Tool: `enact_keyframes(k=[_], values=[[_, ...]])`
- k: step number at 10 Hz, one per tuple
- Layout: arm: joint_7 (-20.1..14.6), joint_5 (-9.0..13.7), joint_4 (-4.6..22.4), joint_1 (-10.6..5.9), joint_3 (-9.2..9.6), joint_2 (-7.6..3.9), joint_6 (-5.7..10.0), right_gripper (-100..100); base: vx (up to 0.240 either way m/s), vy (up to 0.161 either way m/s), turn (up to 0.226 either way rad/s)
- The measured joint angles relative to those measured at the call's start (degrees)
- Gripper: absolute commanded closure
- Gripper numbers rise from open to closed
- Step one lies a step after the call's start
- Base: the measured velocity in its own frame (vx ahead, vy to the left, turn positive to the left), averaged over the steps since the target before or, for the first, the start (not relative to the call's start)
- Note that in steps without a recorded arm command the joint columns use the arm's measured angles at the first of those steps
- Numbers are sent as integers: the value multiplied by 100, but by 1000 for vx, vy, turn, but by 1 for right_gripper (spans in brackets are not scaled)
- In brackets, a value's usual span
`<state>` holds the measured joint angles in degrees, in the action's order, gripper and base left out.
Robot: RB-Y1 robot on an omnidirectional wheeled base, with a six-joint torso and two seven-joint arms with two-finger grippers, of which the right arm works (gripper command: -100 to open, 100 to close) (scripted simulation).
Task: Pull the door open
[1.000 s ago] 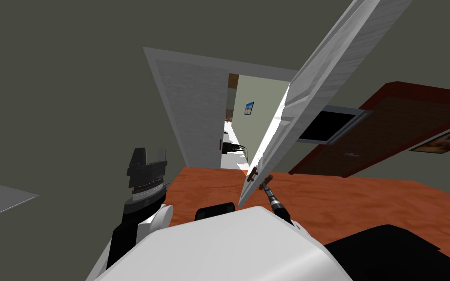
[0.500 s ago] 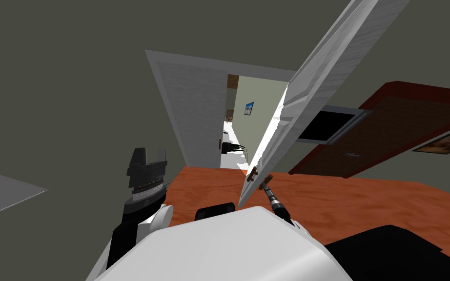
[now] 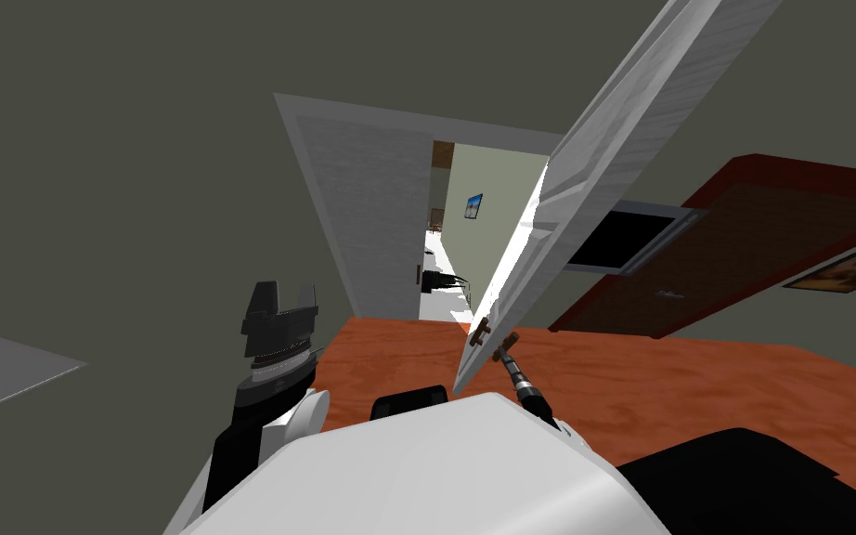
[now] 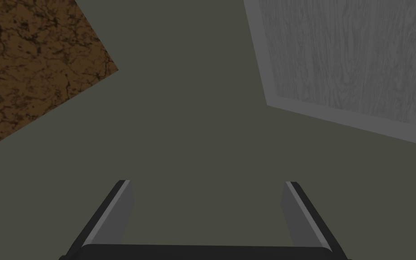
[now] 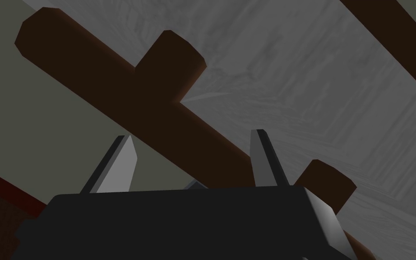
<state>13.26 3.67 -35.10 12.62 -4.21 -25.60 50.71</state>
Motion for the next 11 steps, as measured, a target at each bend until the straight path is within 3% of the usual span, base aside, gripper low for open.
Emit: enact_keyframes(k=[11], values=[[-83, -30, 33, -12, 80, -61, 31, 100, -17, -21, 11]])
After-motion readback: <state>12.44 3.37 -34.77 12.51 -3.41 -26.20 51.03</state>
